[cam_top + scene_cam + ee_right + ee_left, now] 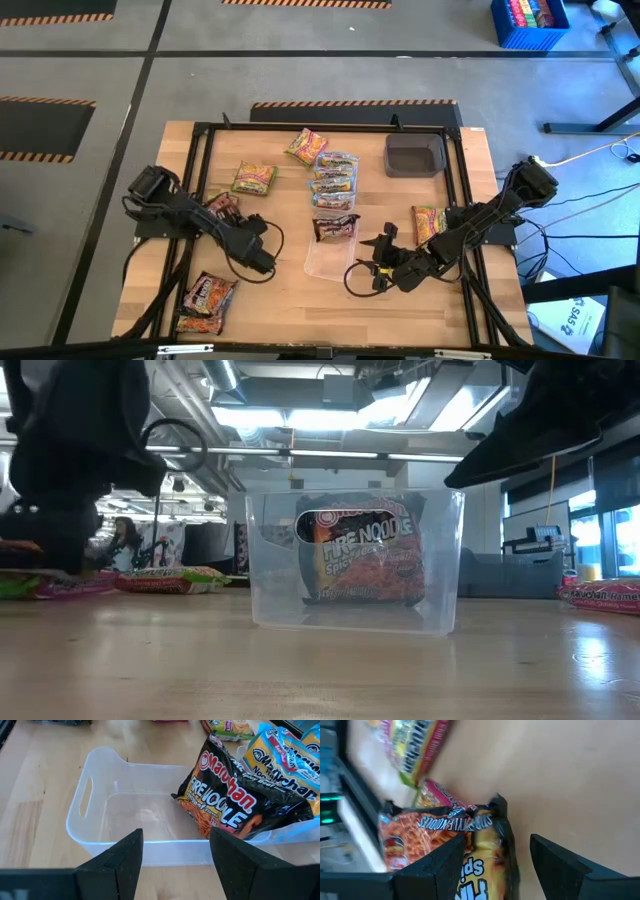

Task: Sort Maruchan noodles
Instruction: Put the top black noodle pack into the bottom transparent bin

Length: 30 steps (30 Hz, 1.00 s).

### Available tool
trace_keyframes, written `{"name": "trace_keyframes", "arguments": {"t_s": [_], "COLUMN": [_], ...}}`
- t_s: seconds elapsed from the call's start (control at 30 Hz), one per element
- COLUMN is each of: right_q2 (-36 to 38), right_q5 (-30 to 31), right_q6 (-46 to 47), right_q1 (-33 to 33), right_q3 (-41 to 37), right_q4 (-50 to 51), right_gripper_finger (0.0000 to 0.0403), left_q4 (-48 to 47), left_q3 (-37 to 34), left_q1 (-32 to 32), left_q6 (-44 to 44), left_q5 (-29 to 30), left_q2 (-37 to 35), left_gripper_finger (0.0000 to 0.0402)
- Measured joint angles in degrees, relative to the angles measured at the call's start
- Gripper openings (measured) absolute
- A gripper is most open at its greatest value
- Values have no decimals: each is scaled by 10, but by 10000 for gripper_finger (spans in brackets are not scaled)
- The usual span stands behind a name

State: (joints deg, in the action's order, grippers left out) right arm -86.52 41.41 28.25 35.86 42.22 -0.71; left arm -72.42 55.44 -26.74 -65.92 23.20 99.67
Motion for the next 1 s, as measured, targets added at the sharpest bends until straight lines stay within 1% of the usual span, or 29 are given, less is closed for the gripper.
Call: {"name": "trace_keyframes", "arguments": {"t_s": [0.17,0.3,0.47,0.6,0.7,0.8,1.0], "right_q2": [0,0,0,0,0,0,0], "right_q5": [0,0,0,0,0,0,0], "right_q6": [0,-2,-4,-4,-4,-4,-5], "right_q1": [0,0,0,0,0,0,0], "right_q3": [0,0,0,0,0,0,0], "right_q4": [-3,-9,-12,-12,-12,-12,-15], "right_gripper_finger": [209,209,209,209,209,209,209], "left_q4": [-25,-77,-88,-91,-90,-90,-92], "left_q3": [0,-1,-1,-1,-5,-21,-45], "left_q1": [1,1,1,4,13,30,41], "left_q6": [0,-15,-9,-6,-6,-9,-8], "left_q5": [14,20,34,41,23,-8,-8], "left_q2": [3,3,3,3,3,3,3], "left_gripper_finger": [220,220,215,191,171,152,93]}}
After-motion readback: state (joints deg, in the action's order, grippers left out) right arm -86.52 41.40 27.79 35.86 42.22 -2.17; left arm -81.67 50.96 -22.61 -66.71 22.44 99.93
